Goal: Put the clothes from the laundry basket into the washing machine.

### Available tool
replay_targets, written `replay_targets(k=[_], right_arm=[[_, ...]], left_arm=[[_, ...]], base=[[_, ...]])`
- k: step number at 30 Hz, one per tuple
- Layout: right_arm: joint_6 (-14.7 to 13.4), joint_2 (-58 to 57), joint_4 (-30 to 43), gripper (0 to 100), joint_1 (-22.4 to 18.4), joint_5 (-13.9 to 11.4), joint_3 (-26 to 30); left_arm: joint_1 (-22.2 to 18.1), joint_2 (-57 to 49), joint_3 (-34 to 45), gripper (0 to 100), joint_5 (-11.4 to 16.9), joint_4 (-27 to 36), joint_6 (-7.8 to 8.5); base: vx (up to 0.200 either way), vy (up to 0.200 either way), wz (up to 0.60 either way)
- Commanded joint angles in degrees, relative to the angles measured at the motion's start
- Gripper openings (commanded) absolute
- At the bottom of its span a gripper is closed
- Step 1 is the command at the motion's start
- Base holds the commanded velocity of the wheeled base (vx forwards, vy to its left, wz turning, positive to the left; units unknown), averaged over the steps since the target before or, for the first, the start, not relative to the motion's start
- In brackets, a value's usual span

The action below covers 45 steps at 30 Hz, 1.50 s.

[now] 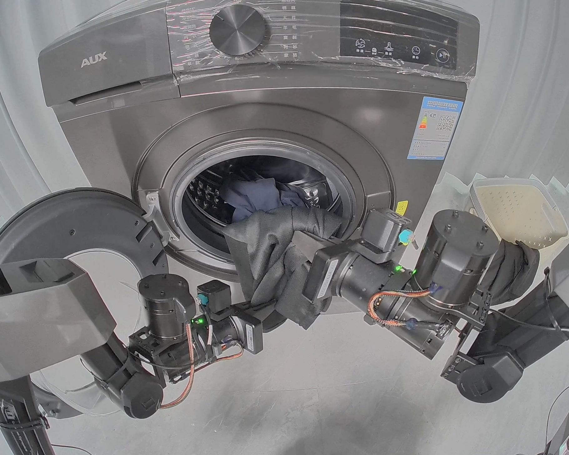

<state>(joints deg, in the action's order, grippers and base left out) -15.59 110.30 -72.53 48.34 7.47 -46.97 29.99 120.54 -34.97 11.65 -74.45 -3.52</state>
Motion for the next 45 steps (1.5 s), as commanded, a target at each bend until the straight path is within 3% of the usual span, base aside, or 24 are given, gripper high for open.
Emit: replay_targets(k=[1, 4, 9, 16, 27, 28, 38, 41, 45], right_arm=[[0.12, 0.09, 0.02, 0, -0.52, 0.00, 0.30], [0.12, 0.18, -0.06, 0, -1.05, 0.00, 1.09], [0.12, 0.88, -0.06, 0, -1.58, -0.09, 1.44], [0.21, 1.58, -1.29, 0, -1.67, -0.09, 1.88], [0.47, 3.87, -2.61, 0, -2.28, -0.62, 3.03], [0.39, 4.13, -2.70, 100, -2.37, -0.62, 3.20], [0.91, 4.66, -2.61, 100, -1.84, -0.53, 8.74], [1.97, 4.57, -2.44, 100, -2.90, -0.62, 12.61], [2.23, 4.57, -2.35, 100, -3.78, -0.71, 14.28]], left_arm=[[1.39, -2.24, 2.63, 0, -0.05, -1.93, 0.01], [3.85, -6.02, 10.10, 0, 0.04, -7.11, 0.27], [4.02, -9.18, 16.96, 0, 0.74, -14.23, 0.53], [3.32, -13.05, 19.68, 0, 1.18, -14.41, 0.62], [3.50, -16.83, 15.90, 0, 2.23, -14.41, 0.53], [3.41, -17.18, 16.34, 0, 2.41, -14.41, 0.45], [2.97, -19.20, 11.95, 0, 3.20, -14.41, -1.49], [2.71, -18.68, 9.05, 0, 2.06, -14.32, -3.86], [2.71, -18.15, 7.99, 0, 0.47, -14.41, -4.83]], base=[[0.000, 0.000, 0.00], [0.000, 0.000, 0.00], [0.000, 0.000, 0.00], [0.000, 0.000, 0.00], [0.000, 0.000, 0.00], [0.000, 0.000, 0.00], [0.000, 0.000, 0.00], [0.000, 0.000, 0.00], [0.000, 0.000, 0.00]])
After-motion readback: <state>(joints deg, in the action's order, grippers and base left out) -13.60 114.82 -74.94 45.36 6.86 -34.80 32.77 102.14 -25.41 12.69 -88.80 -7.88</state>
